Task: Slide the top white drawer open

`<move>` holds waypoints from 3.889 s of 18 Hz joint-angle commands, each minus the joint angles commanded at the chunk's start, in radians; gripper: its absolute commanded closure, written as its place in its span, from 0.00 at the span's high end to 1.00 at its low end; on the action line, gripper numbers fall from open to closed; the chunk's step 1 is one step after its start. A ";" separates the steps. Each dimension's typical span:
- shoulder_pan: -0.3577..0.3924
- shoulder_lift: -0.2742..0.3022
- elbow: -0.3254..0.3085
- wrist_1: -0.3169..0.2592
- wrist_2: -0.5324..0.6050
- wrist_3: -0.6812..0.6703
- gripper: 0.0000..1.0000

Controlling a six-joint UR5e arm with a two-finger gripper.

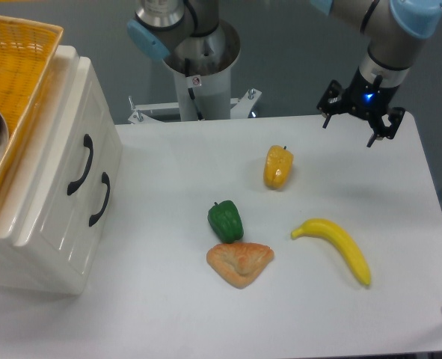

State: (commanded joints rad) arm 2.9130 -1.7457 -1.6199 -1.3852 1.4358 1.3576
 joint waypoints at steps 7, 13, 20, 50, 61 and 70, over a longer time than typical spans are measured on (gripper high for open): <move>0.000 0.003 -0.006 -0.002 -0.018 0.000 1.00; -0.014 0.003 -0.035 -0.003 -0.020 -0.006 1.00; -0.133 -0.002 -0.040 -0.037 -0.018 -0.305 1.00; -0.566 -0.014 -0.038 -0.044 -0.137 -0.982 1.00; -0.640 -0.011 -0.037 -0.044 -0.189 -1.060 1.00; -0.683 -0.009 -0.028 -0.044 -0.225 -1.060 1.00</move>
State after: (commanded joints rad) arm 2.2305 -1.7549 -1.6475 -1.4297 1.2103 0.2976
